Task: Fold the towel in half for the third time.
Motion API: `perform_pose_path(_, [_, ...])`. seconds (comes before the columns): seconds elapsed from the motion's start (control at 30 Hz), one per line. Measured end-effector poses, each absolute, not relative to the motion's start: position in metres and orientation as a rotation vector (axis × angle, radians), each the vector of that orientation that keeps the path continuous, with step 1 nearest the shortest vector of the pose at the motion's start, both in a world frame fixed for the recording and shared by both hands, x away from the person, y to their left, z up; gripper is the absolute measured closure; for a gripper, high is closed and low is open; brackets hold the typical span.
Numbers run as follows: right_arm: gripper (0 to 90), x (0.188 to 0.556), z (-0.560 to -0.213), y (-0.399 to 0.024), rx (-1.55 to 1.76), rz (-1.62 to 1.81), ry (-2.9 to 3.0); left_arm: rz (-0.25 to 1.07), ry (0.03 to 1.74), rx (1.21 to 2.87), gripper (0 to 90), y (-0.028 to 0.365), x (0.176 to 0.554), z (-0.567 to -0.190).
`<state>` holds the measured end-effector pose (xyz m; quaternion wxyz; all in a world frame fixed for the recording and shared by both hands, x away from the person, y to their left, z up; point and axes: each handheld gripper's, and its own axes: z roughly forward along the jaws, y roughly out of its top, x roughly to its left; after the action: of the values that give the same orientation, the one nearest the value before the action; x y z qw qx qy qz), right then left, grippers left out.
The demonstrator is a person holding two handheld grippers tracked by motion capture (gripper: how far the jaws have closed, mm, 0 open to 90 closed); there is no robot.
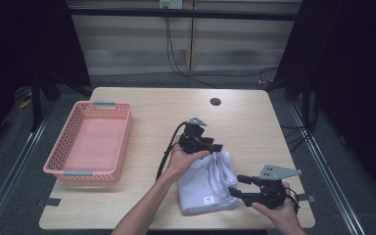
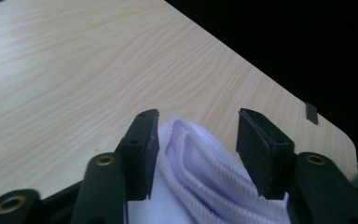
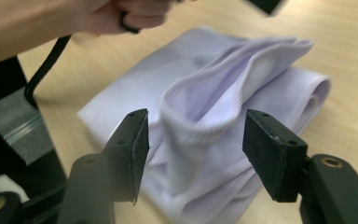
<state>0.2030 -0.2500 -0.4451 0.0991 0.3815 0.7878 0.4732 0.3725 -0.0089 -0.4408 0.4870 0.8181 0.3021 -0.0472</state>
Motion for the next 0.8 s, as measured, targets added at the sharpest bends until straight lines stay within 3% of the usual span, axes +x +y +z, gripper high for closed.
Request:
perform_pose_path(0.13, [36.9, 0.227, -0.442, -0.253, 1.18, 1.406, 2.27, -0.083, 0.755, 1.985, 44.0, 0.02, 0.361, -0.439])
perform_pose_path(0.3, [33.0, 0.264, -0.436, -0.239, 1.194, 1.366, 2.259, -0.087, 0.695, 2.038, 65.2, 0.057, 0.333, -0.444])
perform_pose_path(0.4, [30.8, 0.285, -0.433, -0.225, 1.176, 1.342, 2.284, -0.123, 0.65, 2.097, 71.9, 0.07, 0.308, -0.453])
perform_pose_path(0.6, [25.9, 0.322, -0.449, -0.196, 1.178, 1.157, 2.339, -0.16, 0.578, 2.182, 63.5, 0.073, 0.264, -0.468])
perform_pose_path(0.8, [29.3, 0.338, -0.471, -0.192, 1.205, 1.018, 2.364, -0.145, 0.585, 2.237, 56.8, 0.07, 0.258, -0.484])
